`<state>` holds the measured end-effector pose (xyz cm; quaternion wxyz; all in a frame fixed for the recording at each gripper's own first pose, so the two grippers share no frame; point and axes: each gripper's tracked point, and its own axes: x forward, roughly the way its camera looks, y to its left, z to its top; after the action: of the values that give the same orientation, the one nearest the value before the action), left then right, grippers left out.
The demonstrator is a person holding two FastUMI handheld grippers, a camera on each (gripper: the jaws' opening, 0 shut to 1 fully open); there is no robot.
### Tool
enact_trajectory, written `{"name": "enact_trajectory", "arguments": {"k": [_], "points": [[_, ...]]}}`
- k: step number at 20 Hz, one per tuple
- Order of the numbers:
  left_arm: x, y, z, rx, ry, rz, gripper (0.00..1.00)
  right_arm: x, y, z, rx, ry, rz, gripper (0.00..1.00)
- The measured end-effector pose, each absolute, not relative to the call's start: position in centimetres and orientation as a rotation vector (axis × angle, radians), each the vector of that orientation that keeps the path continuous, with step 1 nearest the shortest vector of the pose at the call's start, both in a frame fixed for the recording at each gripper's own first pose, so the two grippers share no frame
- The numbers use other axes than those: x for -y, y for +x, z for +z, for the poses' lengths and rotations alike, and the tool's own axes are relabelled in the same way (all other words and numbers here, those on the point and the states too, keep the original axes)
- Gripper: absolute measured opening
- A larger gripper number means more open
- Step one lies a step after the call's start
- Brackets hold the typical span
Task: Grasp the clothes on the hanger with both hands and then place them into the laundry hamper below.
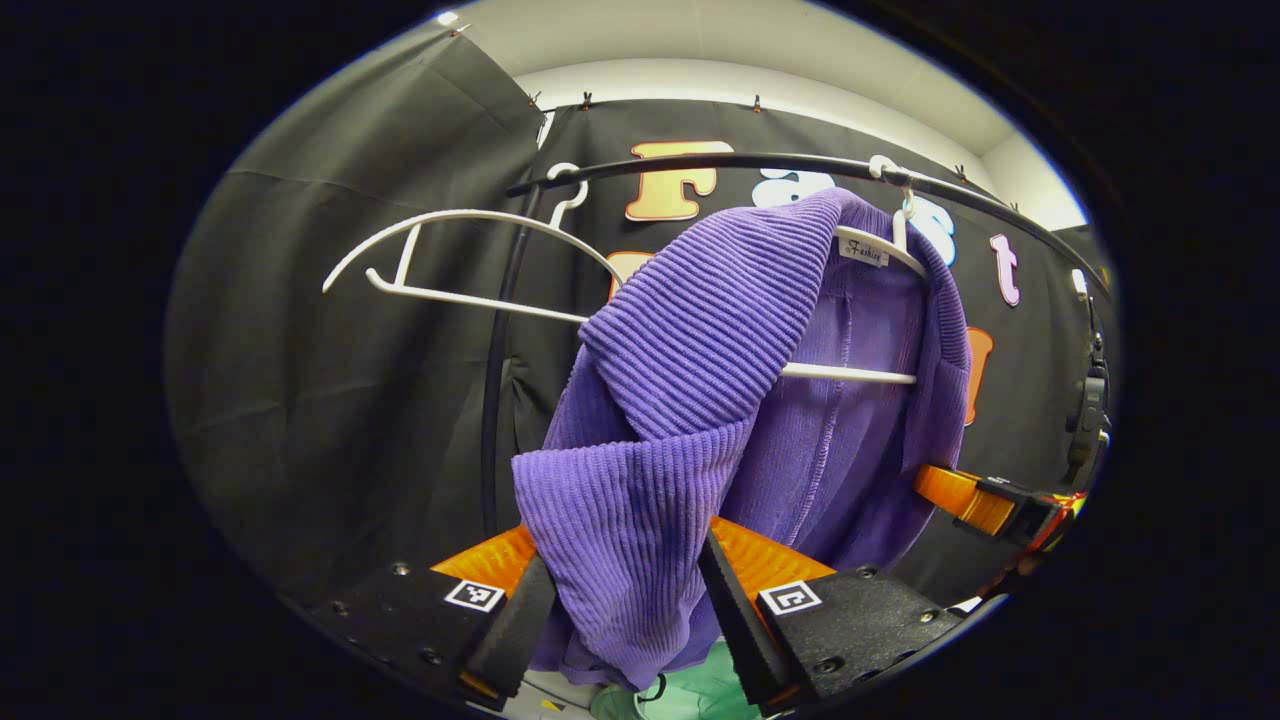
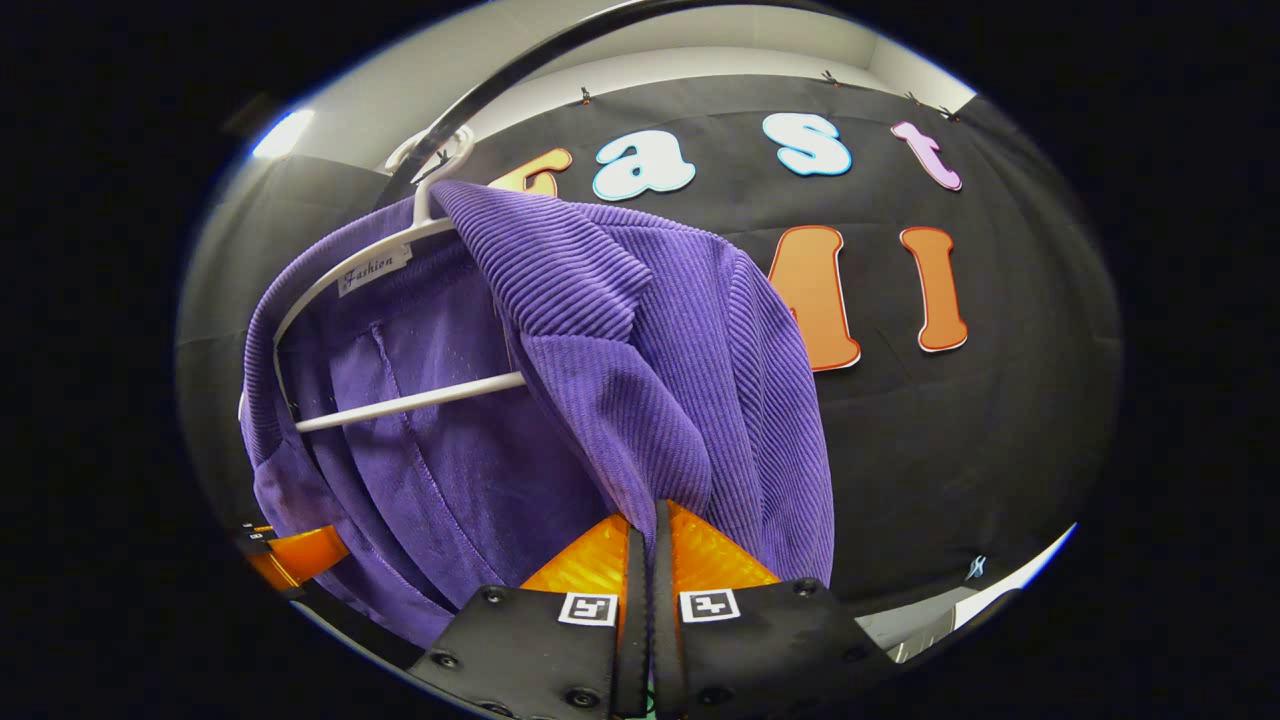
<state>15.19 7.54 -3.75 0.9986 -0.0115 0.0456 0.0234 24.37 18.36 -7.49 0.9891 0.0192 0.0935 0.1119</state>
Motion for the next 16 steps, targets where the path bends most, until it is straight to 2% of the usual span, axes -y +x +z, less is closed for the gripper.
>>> {"name": "enact_trajectory", "arguments": {"k": [1, 2, 3, 8, 10, 16], "points": [[-7.5, 15.2, -3.7, -0.091, -0.028, 0.04, 0.78, -18.2, 24.4, -7.5, -0.204, 0.059, 0.249, 0.03], [-7.5, 15.2, -3.7, -0.095, -0.032, 0.031, 0.72, -18.2, 24.4, -7.6, -0.227, 0.083, 0.265, 0.1], [-7.6, 15.1, -3.6, -0.095, -0.03, 0.03, 0.71, -18.3, 24.4, -7.6, -0.248, 0.114, 0.289, 0.1], [-8.2, 14.4, -2.7, -0.106, 0.013, 0.01, 0.04, -17.7, 24.9, -7.0, -0.305, 0.171, 0.352, 0.1], [-8.2, 13.9, -2.2, -0.126, 0.021, -0.019, 0.01, -17.3, 25.1, -6.7, -0.331, 0.202, 0.376, 0.1], [-10.8, 13.0, 0.3, -0.115, 0.022, -0.002, 0.01, -15.5, 26.0, -4.0, -0.325, 0.36, 0.432, 0.1]]}}
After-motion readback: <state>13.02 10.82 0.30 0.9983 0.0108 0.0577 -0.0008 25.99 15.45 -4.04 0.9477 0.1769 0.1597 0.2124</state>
